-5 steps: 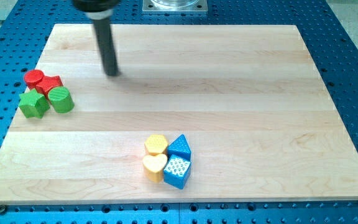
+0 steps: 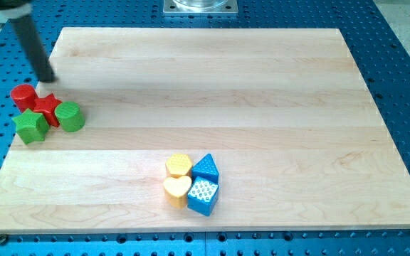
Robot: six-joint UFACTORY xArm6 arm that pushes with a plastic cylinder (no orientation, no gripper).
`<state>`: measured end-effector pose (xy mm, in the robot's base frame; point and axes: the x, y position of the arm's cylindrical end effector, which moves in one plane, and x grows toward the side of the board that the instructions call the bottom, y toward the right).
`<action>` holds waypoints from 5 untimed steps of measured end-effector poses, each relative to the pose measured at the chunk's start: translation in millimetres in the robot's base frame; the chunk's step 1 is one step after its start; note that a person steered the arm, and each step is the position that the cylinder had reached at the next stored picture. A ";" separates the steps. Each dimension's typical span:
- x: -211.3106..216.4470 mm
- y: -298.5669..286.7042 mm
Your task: Separate the red star from the red circle
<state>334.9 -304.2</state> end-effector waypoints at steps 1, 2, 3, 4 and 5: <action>0.0 0.0; 26.6 -0.6; 31.0 -0.7; 41.2 -0.2; 71.5 4.7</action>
<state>406.4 -299.5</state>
